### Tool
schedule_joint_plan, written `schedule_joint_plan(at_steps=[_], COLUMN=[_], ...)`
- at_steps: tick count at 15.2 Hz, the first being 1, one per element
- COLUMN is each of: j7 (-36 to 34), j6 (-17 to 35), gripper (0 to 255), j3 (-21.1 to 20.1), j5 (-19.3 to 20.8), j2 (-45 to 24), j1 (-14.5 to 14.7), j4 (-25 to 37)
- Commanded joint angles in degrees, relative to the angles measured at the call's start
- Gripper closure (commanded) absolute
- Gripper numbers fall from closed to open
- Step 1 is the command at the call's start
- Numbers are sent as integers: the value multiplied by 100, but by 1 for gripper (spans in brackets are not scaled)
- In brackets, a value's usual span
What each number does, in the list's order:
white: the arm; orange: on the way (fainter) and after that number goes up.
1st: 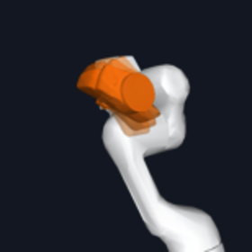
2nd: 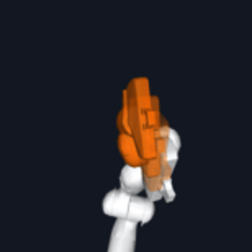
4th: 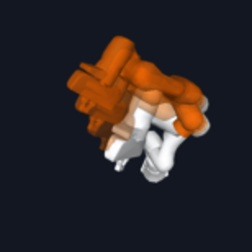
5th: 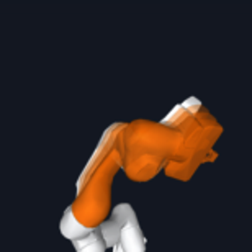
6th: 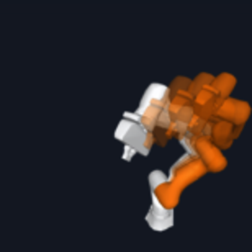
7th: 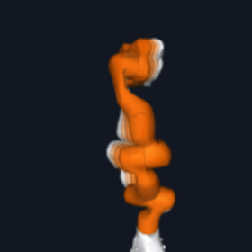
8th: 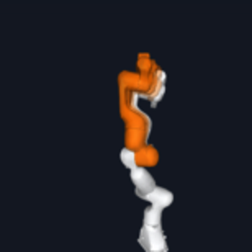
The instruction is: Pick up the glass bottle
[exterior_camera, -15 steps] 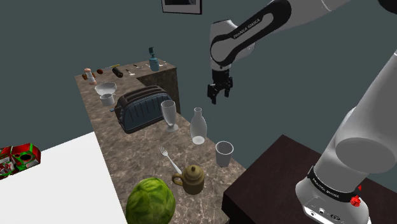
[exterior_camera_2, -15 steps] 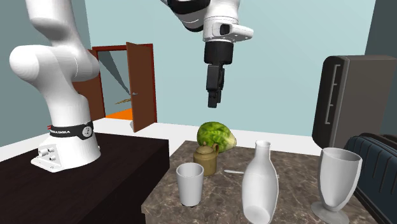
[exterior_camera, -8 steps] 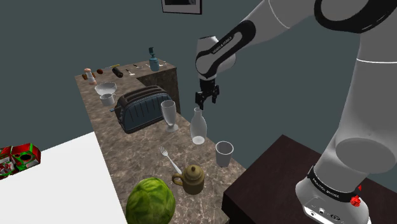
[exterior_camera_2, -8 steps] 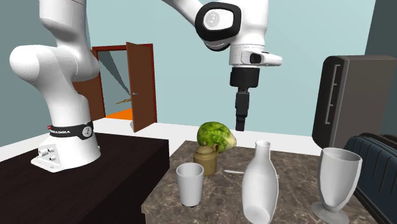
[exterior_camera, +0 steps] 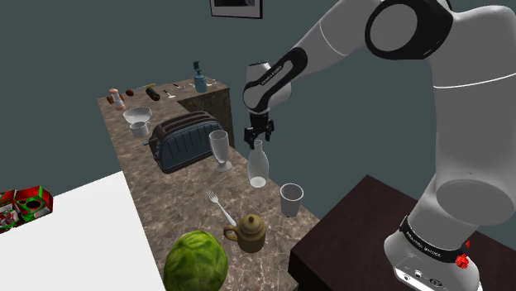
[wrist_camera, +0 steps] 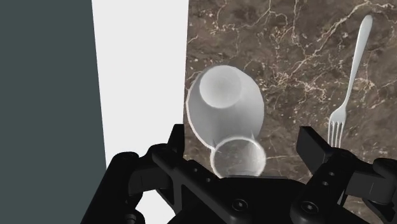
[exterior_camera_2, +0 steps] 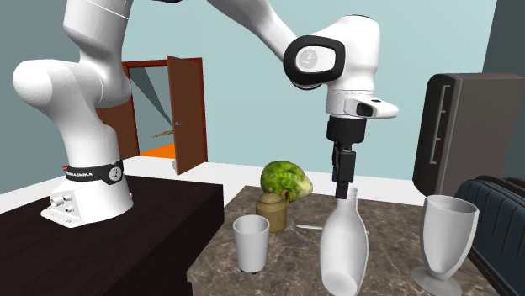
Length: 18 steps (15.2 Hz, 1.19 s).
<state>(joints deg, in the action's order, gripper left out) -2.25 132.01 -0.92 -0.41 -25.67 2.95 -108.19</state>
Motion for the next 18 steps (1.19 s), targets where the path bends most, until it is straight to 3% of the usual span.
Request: schedule_joint_plan(at_steps=[1,6,7,18], j7=[4,5,14,4], j6=[111,317,314,203], gripper=[0,0,255,255], j3=[0,1,3,0], j5=[-1,0,-1,0], j2=[-114,-300,-303,-194], j1=[-1,0,-7,-1], j4=[6,-14,-8,-6])
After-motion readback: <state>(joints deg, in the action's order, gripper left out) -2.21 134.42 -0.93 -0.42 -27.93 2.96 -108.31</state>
